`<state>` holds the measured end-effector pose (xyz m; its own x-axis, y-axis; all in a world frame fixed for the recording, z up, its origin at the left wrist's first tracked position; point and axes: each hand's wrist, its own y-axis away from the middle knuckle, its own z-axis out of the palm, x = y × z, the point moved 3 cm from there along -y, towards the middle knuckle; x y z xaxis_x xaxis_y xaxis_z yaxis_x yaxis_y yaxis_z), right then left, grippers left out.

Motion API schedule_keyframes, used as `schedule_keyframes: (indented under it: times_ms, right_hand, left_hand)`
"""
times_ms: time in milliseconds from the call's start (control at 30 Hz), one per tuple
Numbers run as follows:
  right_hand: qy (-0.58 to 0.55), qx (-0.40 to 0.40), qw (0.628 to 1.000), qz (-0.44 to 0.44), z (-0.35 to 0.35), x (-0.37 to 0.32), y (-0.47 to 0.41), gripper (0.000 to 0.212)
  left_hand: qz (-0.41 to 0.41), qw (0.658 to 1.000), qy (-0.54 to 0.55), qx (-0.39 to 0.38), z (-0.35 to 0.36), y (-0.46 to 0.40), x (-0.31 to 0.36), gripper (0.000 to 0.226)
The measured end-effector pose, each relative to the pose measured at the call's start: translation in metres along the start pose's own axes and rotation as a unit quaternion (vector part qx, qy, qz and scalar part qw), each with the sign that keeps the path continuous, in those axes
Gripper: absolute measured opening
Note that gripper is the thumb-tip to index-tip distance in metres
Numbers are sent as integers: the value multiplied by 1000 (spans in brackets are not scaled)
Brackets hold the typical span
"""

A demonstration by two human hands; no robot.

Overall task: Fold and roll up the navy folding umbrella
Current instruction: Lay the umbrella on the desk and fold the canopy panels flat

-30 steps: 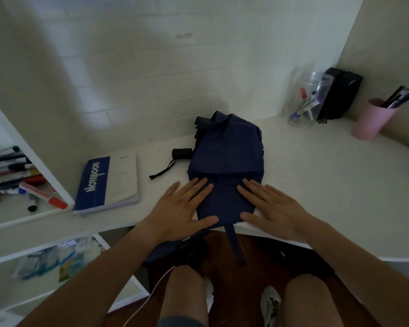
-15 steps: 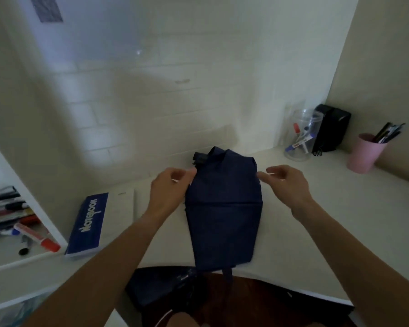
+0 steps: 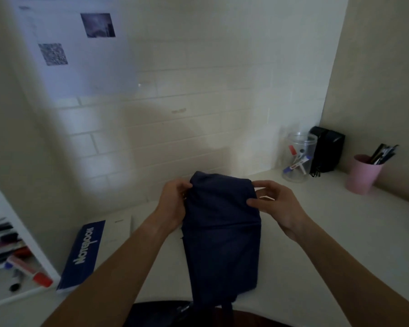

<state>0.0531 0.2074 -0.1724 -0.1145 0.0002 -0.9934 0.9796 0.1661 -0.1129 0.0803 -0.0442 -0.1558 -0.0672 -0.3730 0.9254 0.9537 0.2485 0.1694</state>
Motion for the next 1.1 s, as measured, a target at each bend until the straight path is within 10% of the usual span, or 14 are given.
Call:
schedule_keyframes:
  times_ms: [233, 667, 1100]
  right_hand:
    - [27, -36, 999, -20, 0, -8, 25, 58]
    - [-4, 23, 984, 177, 11, 39, 97, 37]
    - [-92, 69, 981, 154, 30, 52, 126, 28]
  left_hand:
    - [25, 985, -159, -56, -3, 26, 2, 28]
    - [69, 975, -212, -20, -53, 87, -67, 17]
    - [50, 981, -187, -29, -51, 106, -87, 15]
